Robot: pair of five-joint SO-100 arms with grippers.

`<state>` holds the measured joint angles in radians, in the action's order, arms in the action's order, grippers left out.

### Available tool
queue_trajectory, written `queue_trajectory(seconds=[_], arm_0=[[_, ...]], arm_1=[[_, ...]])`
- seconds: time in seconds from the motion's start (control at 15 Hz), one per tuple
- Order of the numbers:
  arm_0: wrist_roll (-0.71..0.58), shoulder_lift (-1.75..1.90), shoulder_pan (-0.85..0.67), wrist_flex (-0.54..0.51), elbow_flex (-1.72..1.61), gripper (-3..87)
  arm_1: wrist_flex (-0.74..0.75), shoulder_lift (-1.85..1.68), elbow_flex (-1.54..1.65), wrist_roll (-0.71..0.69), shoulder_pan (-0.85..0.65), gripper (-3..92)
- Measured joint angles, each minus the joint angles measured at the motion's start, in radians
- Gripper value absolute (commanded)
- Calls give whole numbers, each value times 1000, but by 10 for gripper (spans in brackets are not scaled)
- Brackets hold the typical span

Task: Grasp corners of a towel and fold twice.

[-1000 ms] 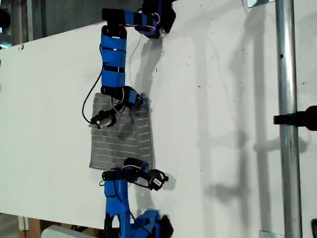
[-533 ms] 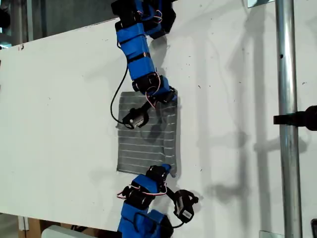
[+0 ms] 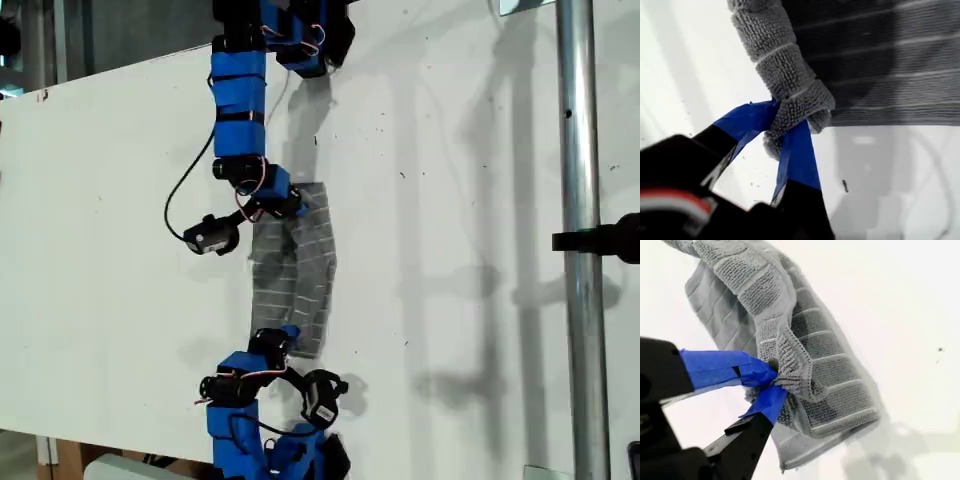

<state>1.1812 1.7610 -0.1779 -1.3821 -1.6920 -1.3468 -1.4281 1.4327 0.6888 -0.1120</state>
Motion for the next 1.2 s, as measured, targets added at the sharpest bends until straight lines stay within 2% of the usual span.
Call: queue_trajectory(seconds=[0.2, 0.4, 0.6, 0.87, 1.07, 1.2], arm_0=[[-267, -81, -322, 0, 67, -12], [-397, -100, -474, -49, 241, -12], [-360, -69, -451, -25, 170, -12], [-193, -72, -319, 153, -114, 4], [-149, -146, -291, 236, -195, 36], [-149, -245, -319, 255, -196, 53]], arm_1=[[94, 23, 0, -206, -298, -2], [98, 9, -60, -304, -426, -2], [94, -55, -12, -290, -383, -2], [94, -40, 144, -166, -236, -2], [135, 80, 160, -143, -236, -2], [186, 196, 153, -141, -264, 25]])
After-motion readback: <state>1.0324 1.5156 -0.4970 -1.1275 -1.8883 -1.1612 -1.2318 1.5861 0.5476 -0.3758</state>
